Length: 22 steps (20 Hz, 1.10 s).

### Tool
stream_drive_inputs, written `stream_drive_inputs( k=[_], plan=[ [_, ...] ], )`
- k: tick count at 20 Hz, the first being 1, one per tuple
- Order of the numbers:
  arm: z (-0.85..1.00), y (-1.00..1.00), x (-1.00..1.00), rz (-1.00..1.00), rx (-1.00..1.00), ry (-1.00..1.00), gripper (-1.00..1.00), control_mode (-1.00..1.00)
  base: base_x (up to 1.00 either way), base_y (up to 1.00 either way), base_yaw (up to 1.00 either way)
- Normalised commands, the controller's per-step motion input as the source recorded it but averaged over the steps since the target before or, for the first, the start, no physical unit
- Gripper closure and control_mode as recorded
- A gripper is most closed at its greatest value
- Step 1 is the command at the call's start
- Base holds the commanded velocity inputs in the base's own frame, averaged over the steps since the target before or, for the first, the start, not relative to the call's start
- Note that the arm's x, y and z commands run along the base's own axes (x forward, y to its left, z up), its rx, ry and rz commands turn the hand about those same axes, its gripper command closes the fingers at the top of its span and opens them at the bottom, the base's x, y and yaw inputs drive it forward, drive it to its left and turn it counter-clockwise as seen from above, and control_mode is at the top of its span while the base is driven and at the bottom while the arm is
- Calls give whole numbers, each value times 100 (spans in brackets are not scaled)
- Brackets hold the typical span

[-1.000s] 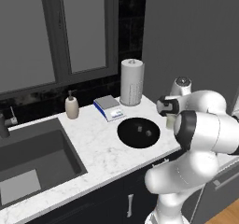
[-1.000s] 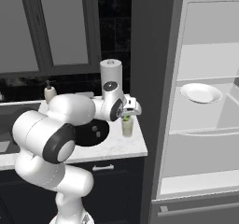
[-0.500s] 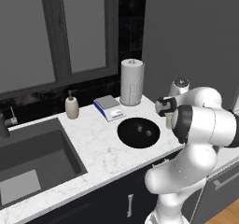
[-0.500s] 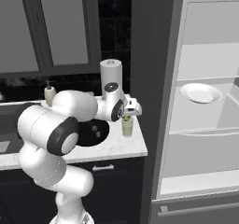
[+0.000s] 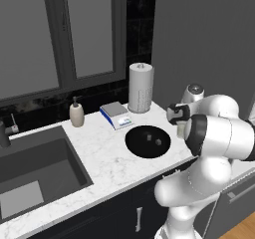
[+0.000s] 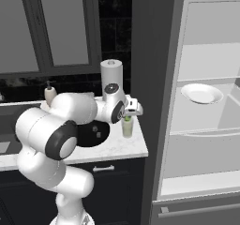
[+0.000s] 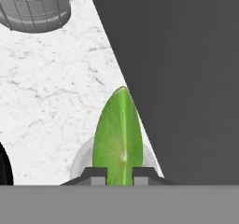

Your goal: Grab a lemon wedge from the fridge and one ice cube from the ice bowl, and put them in the glass of lemonade.

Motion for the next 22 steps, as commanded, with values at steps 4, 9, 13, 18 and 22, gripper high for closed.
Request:
stream_drive_inputs(
  k=[4,9,13,18,22],
  plan=[
    [-13,0,-6,0,0,-2,100,-100,0,0,0],
    [-15,0,-3,0,0,-1,100,-100,0,0,0],
    [0,0,-1,0,0,-2,100,-100,0,0,0],
    [0,0,-24,0,0,-6,100,-100,0,0,0],
    [0,0,-3,0,0,-2,100,-100,0,0,0]
  ],
)
